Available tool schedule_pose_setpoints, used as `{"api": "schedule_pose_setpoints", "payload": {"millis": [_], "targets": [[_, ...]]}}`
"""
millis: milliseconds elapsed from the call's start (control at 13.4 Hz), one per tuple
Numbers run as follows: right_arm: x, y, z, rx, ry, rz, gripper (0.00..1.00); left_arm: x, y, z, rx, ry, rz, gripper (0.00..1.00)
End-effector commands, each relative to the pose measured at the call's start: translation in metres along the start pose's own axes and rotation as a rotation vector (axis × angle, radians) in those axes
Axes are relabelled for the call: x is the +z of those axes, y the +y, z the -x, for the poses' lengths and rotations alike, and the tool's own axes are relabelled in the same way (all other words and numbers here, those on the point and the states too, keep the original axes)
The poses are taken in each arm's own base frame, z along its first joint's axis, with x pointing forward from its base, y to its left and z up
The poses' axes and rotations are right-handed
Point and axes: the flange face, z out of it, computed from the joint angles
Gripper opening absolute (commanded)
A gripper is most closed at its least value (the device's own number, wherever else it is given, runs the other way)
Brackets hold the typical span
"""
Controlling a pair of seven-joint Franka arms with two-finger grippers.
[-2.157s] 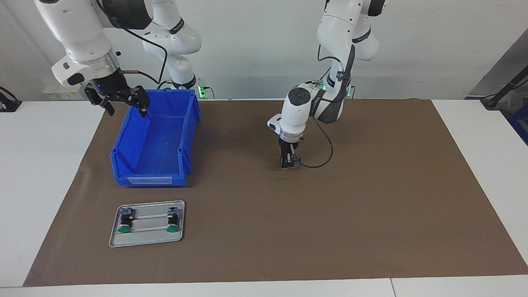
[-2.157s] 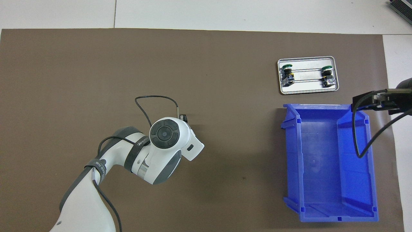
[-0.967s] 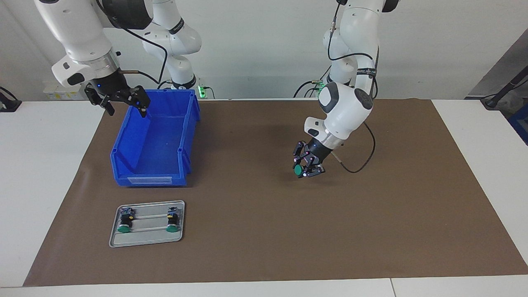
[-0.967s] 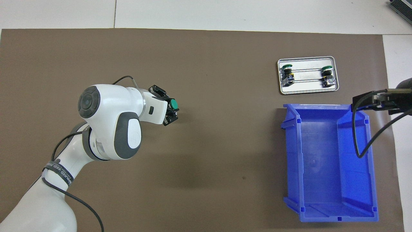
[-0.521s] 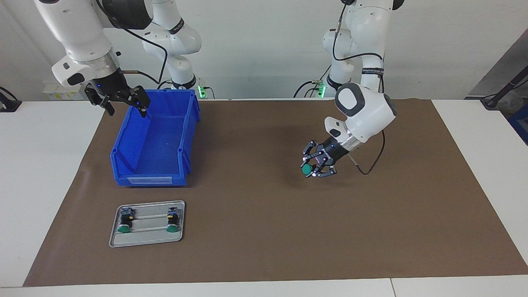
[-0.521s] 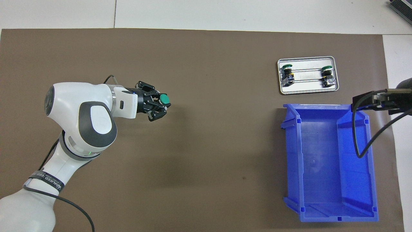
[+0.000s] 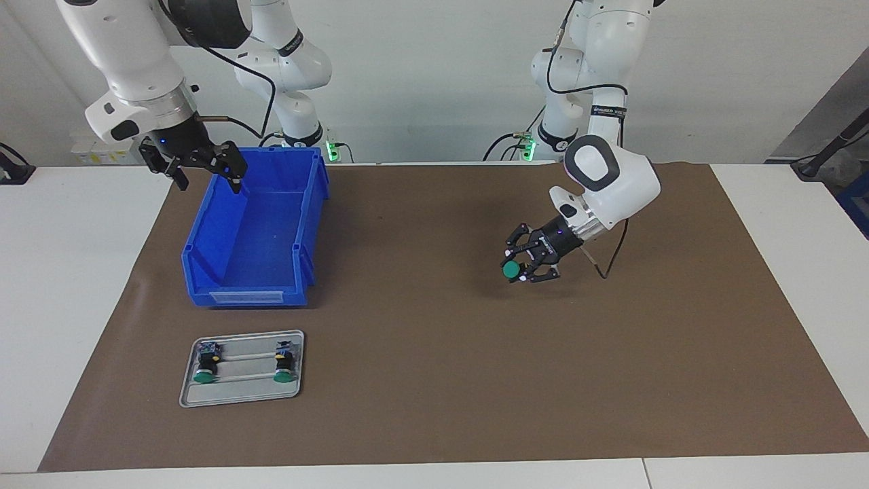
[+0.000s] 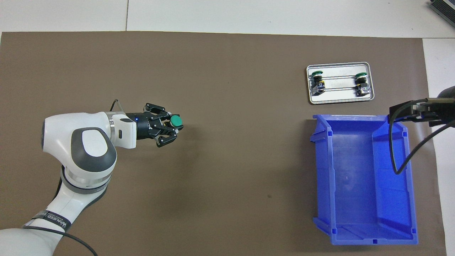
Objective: Place and press button with both arms
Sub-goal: 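Lift the component with the left gripper and rotate it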
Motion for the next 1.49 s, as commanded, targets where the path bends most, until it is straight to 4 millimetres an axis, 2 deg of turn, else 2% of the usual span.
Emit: {"api": "schedule_pose_setpoints", "payload": {"millis": [0,372,521,595,669,818,967,1190,1413], "targets": [[-0.002,0.002,0.008,-0.019,-0.003,-0.003,1.0,-0.013,0.022,0.013,0.01,0.071,0.026,0.0],[-0.002,0.001,0.008,-0.02,-0.003,-0.003,1.0,-0.015,0.038,0.024,0.0,0.213,0.056,0.03],[-0.002,0.001,0.008,-0.019,-0.003,-0.005,1.0,-0.008,0.049,0.043,0.028,0.245,0.082,0.03],[-0.002,0.002,0.008,-0.019,-0.003,-0.003,1.0,-0.004,0.054,0.054,0.042,0.319,0.097,0.04],[-0.002,0.001,0.008,-0.019,-0.003,-0.005,1.0,-0.003,0.054,0.069,0.066,0.379,0.118,0.05],[-0.002,0.001,0.008,-0.019,-0.003,-0.005,1.0,-0.006,0.05,0.077,0.083,0.405,0.125,0.07],[-0.002,0.001,0.008,-0.019,-0.003,-0.005,1.0,-0.004,0.055,0.082,0.086,0.463,0.174,0.09],[-0.002,0.001,0.008,-0.019,-0.003,-0.005,1.0,0.001,0.048,0.109,0.095,0.542,0.198,0.09],[-0.002,0.001,0.008,-0.019,-0.003,-0.005,1.0,0.009,0.049,0.103,0.056,0.628,0.174,0.15]]}}
